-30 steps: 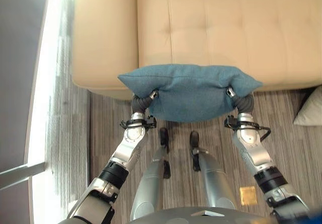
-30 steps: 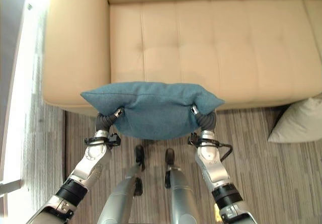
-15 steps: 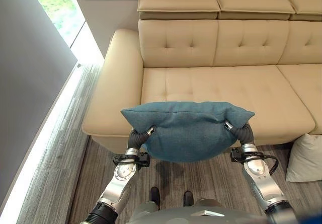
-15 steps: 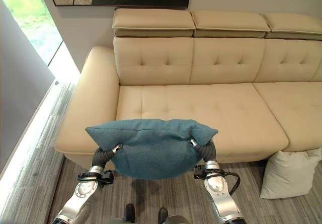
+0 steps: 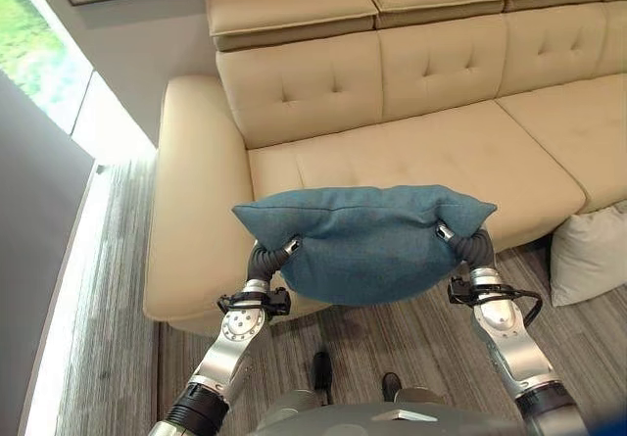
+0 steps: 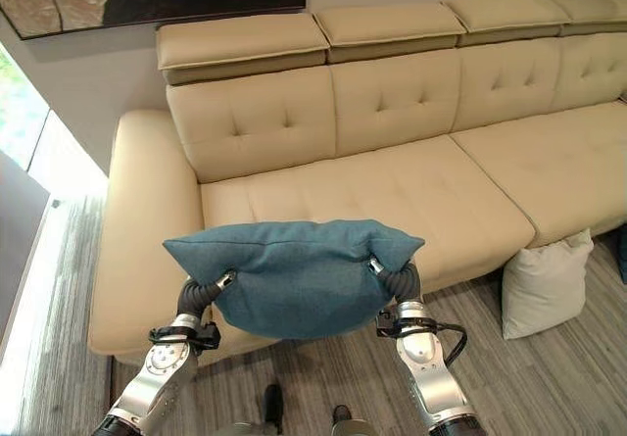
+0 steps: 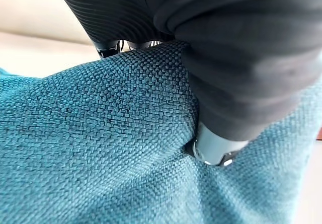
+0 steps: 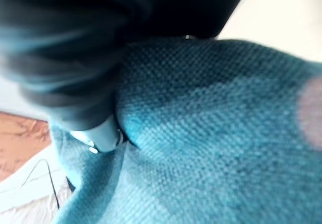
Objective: Pick up all the scattered cushions and arrange them neatly on the sofa.
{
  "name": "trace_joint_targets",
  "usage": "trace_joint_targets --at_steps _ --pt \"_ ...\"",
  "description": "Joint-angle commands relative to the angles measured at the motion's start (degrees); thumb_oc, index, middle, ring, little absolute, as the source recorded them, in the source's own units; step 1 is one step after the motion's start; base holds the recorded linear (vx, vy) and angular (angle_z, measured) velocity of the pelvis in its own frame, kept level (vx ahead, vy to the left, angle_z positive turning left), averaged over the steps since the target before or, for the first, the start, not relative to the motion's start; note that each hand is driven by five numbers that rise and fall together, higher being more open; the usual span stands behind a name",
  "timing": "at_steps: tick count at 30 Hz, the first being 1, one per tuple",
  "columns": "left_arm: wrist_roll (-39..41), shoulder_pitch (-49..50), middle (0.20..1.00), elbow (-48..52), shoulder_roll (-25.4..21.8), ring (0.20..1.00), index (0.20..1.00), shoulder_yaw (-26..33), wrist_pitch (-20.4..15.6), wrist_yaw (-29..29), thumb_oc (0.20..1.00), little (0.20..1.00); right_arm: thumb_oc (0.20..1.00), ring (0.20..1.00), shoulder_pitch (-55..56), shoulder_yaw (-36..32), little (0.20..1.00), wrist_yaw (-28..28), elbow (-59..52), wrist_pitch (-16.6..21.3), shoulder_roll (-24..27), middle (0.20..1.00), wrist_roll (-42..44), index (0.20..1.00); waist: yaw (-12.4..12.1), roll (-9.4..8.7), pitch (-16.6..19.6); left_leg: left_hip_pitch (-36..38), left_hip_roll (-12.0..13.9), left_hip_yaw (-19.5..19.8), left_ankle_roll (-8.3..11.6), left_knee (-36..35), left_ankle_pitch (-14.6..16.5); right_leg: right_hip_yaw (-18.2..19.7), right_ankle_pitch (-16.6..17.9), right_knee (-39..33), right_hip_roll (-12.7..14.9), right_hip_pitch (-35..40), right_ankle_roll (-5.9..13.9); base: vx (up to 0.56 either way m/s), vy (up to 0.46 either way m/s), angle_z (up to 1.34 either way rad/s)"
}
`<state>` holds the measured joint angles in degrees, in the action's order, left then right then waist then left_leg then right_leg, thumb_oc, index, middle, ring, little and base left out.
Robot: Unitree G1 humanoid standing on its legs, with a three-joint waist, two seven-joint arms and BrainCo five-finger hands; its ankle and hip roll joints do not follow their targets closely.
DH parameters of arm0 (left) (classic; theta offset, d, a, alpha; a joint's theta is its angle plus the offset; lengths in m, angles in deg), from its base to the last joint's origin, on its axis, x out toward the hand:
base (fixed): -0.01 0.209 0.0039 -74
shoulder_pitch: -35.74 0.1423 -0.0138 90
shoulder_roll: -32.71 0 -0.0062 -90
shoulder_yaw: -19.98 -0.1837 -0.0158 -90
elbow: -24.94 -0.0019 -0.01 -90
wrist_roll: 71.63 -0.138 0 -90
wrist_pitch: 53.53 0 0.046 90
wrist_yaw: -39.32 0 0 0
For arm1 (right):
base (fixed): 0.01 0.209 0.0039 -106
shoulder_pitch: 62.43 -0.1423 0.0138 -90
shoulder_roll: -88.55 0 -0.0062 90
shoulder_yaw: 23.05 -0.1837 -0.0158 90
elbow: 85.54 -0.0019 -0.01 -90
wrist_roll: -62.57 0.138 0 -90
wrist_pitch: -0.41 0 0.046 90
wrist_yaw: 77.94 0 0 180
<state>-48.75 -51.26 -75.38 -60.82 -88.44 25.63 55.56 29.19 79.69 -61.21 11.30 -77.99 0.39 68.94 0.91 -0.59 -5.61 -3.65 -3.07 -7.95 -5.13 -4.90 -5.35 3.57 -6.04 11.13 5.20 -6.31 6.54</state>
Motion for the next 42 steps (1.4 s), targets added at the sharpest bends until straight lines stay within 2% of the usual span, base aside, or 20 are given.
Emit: trace_joint_targets --at_steps 1,2,5,6,7,9,12,13,14,17,21,22,23,26,29,32,34,38,40,42 --pt "-2.3 -2.6 0.2 6.0 -0.1 0.2 0.2 1.7 -4.8 -1.8 0.2 0.2 0.2 0.2 -6.2 -0.3 0.2 -1.1 -4.2 5.0 -0.5 0.2 -1.0 0.2 -1.4 0.35 0.6 0.5 1.9 3.7 2.85 4.7 6.2 -4.3 0.9 8.2 -2.4 -0.1 2.12 0.06 0.033 -0.32" --pt "-2.2 -2.5 0.2 6.1 -0.2 0.2 0.2 2.0 -4.8 -1.9 0.2 0.2 0.2 0.2 -6.6 0.1 0.2 -1.4 -4.4 4.9 -0.9 0.2 -0.9 0.2 -1.8 0.62 0.4 1.7 2.0 2.8 2.87 4.3 7.0 -8.4 1.2 7.0 0.1 -1.1 2.39 0.09 0.021 -0.19" --pt "-1.7 -1.7 0.2 6.7 -0.1 0.2 0.2 2.3 -5.1 -2.3 0.2 0.2 0.2 0.2 -7.4 0.6 0.2 -1.7 -4.6 4.9 -1.0 0.2 -1.1 0.2 -2.2 0.87 0.4 3.6 2.2 1.7 3.1 3.7 8.2 -13.4 3.4 1.5 2.7 -2.9 2.09 0.14 -0.068 -0.42" --pt "-1.6 -1.6 0.2 6.8 0.1 0.2 0.2 2.8 -5.2 -2.0 0.2 0.2 0.2 0.2 -8.0 0.7 0.2 -1.6 -4.9 4.9 -0.9 0.2 -1.1 0.2 -2.0 1.02 -0.2 5.5 2.4 1.1 3.53 3.3 9.1 -15.9 6.3 -3.1 3.6 -4.7 2.54 0.25 -0.183 -0.55" --pt "-1.7 -2.2 0.2 6.4 0.3 0.2 0.2 2.8 -5.7 -2.6 0.2 0.2 0.2 0.2 -7.8 0.6 0.2 -1.8 -5.2 4.8 -0.4 0.2 -1.2 0.2 -1.3 0.55 -0.3 6.6 2.1 1.6 3.92 3.4 9.8 -15.2 6.9 -6.0 3.2 -4.2 3.1 0.26 -0.199 -0.61" --pt "-1.9 -2.1 0.2 6.3 0.5 0.2 0.2 2.4 -5.7 -2.6 0.2 0.2 0.2 0.2 -7.4 0.5 0.2 -1.9 -5.1 4.7 -0.5 0.2 -1.4 0.2 -1.2 0.31 -0.4 6.9 2.0 1.9 4.06 3.6 10.1 -14.8 7.2 -6.6 2.9 -3.4 2.64 0.13 -0.123 -0.17" --pt "-0.9 -2.5 0.2 6.2 1.8 0.2 0.2 1.6 -6.1 -2.6 0.2 0.2 0.2 0.2 -6.0 -0.5 0.2 -1.1 -5.3 4.8 0.5 0.2 -1.9 0.2 -0.8 -0.21 0.1 7.4 3.2 3.0 5.85 4.5 11.0 -15.2 7.3 -7.8 2.0 -1.0 1.78 0.16 -0.252 0.41" --pt "-0.2 -3.1 0.2 5.8 2.7 0.2 0.2 0.7 -5.9 -2.8 0.2 0.2 0.2 0.2 -4.0 -1.7 0.2 -0.9 -5.7 4.8 1.5 0.2 -1.8 0.2 0.2 -0.67 0.6 5.7 4.9 3.7 7.73 8.0 11.4 -16.9 6.5 -10.1 1.2 1.6 0.7 0.15 -0.327 0.65" --pt "-0.2 -3.1 0.2 5.8 2.7 0.2 0.2 0.7 -5.9 -2.8 0.2 0.2 0.2 0.2 -4.0 -1.7 0.2 -0.9 -5.7 4.8 1.5 0.2 -1.8 0.2 0.2 -0.66 0.6 5.7 4.9 3.7 7.73 8.1 11.4 -16.9 6.5 -10.1 1.2 1.6 0.69 0.13 -0.313 1.03" --pt "0.8 -3.8 0.2 5.4 3.6 0.2 0.2 -0.4 -5.8 -2.8 0.2 0.2 0.2 0.2 -2.8 -2.3 0.2 -0.3 -5.6 4.4 2.2 0.2 -1.5 0.2 0.7 -1.45 -0.2 1.4 6.5 3.6 9.31 16.7 10.2 -18.3 5.3 -11.3 0.7 4.0 -1.03 0.08 -0.206 0.59" --pt "1.0 -3.6 0.2 5.1 3.6 0.2 0.2 -0.7 -5.1 -3.2 0.2 0.2 0.2 0.2 -2.3 -2.7 0.2 -0.3 -5.6 4.0 2.8 0.2 -1.0 0.2 0.1 -2.37 -0.7 -3.8 4.8 3.0 8.05 17.6 9.9 -18.6 4.2 -12.5 0.4 5.9 -1.49 0.08 -0.092 0.11" --pt "0.8 -3.5 0.2 5.0 3.6 0.2 0.2 -0.8 -4.9 -3.3 0.2 0.2 0.2 0.2 -2.2 -2.7 0.2 -0.3 -5.6 4.0 3.0 0.2 -1.2 0.2 0.0 -2.39 -0.6 -4.7 4.8 2.0 7.69 15.7 8.8 -18.9 3.9 -12.7 0.1 6.3 -1.45 0.28 -0.057 0.2" --pt "0.2 -3.6 0.2 4.5 3.3 0.2 0.2 -0.9 -4.4 -3.4 0.2 0.2 0.2 0.2 -2.2 -3.0 0.2 0.0 -5.6 3.8 3.0 0.2 -1.1 0.2 -0.5 -1.68 -0.2 -7.0 4.9 -1.2 7.86 10.1 4.0 -18.7 2.3 -13.0 -1.5 8.0 -1.71 0.23 -0.033 0.27" --pt "-0.4 -3.4 0.2 4.7 3.2 0.2 0.2 -0.7 -4.0 -3.1 0.2 0.2 0.2 0.2 -1.8 -3.1 0.2 0.3 -5.4 3.6 2.6 0.2 -0.6 0.2 -1.0 -1.05 -0.5 -8.9 5.1 -2.5 8.15 7.5 1.4 -18.3 0.2 -12.3 -2.7 9.5 -2.06 0.25 0.003 0.08" --pt "-0.5 -2.6 0.2 5.4 3.2 0.2 0.2 -0.6 -4.0 -3.4 0.2 0.2 0.2 0.2 -1.2 -3.2 0.2 0.1 -5.4 3.3 2.1 0.2 -0.6 0.2 -1.3 -0.83 -0.1 -8.7 5.8 -4.1 7.84 6.3 0.5 -17.8 -1.0 -11.5 -3.0 11.4 -2.08 0.29 0.075 -0.14" --pt "-0.8 -1.8 0.2 6.3 2.8 0.2 0.2 -0.5 -3.8 -3.3 0.2 0.2 0.2 0.2 -1.3 -2.5 0.2 -0.4 -5.4 3.3 0.9 0.2 -1.0 0.2 -1.6 -1.05 1.3 -6.2 4.9 -3.9 6.7 5.8 1.4 -16.9 -2.4 -10.0 -1.8 13.0 -1.07 0.36 0.169 -0.1" --pt "-0.9 -1.3 0.2 7.0 2.2 0.2 0.2 0.0 -3.8 -3.4 0.2 0.2 0.2 0.2 -2.1 -1.8 0.2 -1.0 -5.2 3.3 0.1 0.2 -1.7 0.2 -2.4 -1.17 2.1 -3.3 3.5 -4.3 5.14 5.4 3.6 -16.3 -2.6 -6.0 0.7 13.0 0.54 0.31 0.247 -0.11" --pt "-1.3 -1.7 0.2 8.0 1.1 0.2 0.2 0.5 -4.0 -3.1 0.2 0.2 0.2 0.2 -3.3 -1.2 0.2 -1.8 -5.7 3.4 -0.8 0.2 -1.9 0.2 -2.2 -0.19 1.0 0.5 2.0 -4.4 2.64 3.9 5.1 -14.5 2.3 8.8 3.9 6.6 3.19 0.14 0.179 -0.25" --pt "-1.6 -2.1 0.2 7.7 0.9 0.2 0.2 0.8 -4.1 -3.0 0.2 0.2 0.2 0.2 -3.2 -1.4 0.2 -2.0 -5.9 3.5 -1.3 0.2 -1.8 0.2 -1.6 0.74 0.6 1.7 2.2 -3.5 2.25 3.2 5.5 -12.7 3.4 12.4 3.2 2.8 2.78 0.11 0.082 0.11" --pt "-1.7 -2.3 0.2 7.5 1.1 0.2 0.2 0.7 -4.4 -3.3 0.2 0.2 0.2 0.2 -3.1 -1.5 0.2 -2.1 -5.8 3.5 -1.2 0.2 -1.9 0.2 -0.7 1.14 0.2 2.8 1.9 -2.2 2.35 2.7 5.8 -10.5 2.1 10.1 1.7 0.2 1.86 0.11 0.014 0.33"
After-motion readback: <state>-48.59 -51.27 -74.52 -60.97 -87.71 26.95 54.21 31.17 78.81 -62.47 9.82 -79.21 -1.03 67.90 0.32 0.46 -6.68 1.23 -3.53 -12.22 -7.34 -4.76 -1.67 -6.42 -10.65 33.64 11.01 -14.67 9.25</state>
